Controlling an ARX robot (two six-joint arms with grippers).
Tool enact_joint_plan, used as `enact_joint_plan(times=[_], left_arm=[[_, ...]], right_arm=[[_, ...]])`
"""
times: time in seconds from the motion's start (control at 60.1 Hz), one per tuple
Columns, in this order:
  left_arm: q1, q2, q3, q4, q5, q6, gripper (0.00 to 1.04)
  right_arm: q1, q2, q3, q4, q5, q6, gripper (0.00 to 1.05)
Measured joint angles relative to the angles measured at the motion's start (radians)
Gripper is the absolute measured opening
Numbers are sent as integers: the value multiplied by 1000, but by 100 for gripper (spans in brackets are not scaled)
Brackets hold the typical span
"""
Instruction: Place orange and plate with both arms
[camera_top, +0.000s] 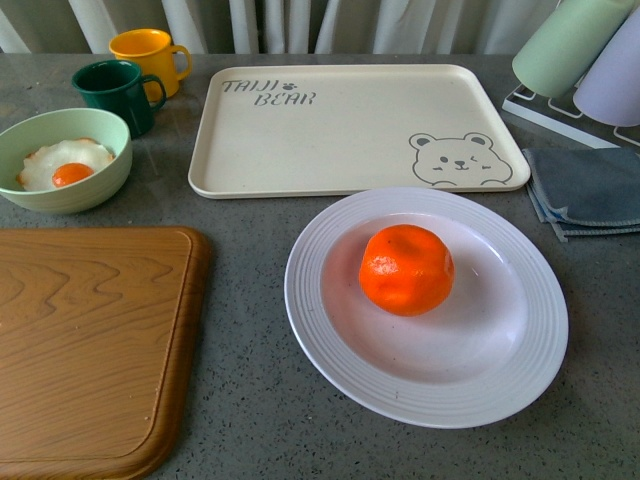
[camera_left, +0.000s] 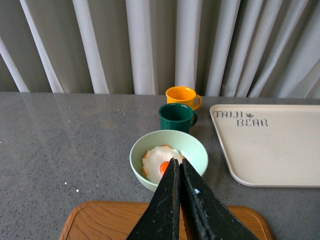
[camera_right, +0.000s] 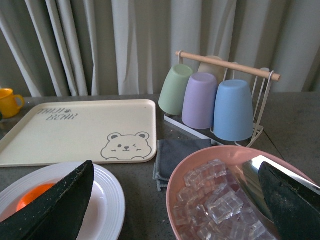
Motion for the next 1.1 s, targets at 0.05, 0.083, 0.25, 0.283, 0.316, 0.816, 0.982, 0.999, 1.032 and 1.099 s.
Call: enact_joint_plan(times=[0.05, 0.083, 0.25, 0.283, 0.316, 0.816, 0.982, 0.999, 1.032, 1.099], left_arm=[[8, -40, -8, -32, 12, 0, 2], [30, -75, -12, -60, 50, 0, 2], [98, -229, -29, -188, 98, 2, 2], [98, -249, -29, -209, 100, 2, 2], [98, -271, -29, -228, 100, 2, 2], [99, -580, -30, -515, 101, 2, 2], [99, -642, -30, -576, 100, 2, 2], [99, -649, -30, -583, 100, 2, 2], [99, -659, -30, -593, 101, 2, 2], [99, -681, -30, -615, 101, 2, 2]], right_arm=[[0, 0, 0, 0, 0, 0, 96], [0, 0, 0, 0, 0, 0, 96], [0, 0, 0, 0, 0, 0, 96], [0, 0, 0, 0, 0, 0, 96], [0, 0, 0, 0, 0, 0, 96], [0, 0, 0, 0, 0, 0, 96], [0, 0, 0, 0, 0, 0, 96], [0, 0, 0, 0, 0, 0, 96], [0, 0, 0, 0, 0, 0, 96], [0, 0, 0, 0, 0, 0, 96]])
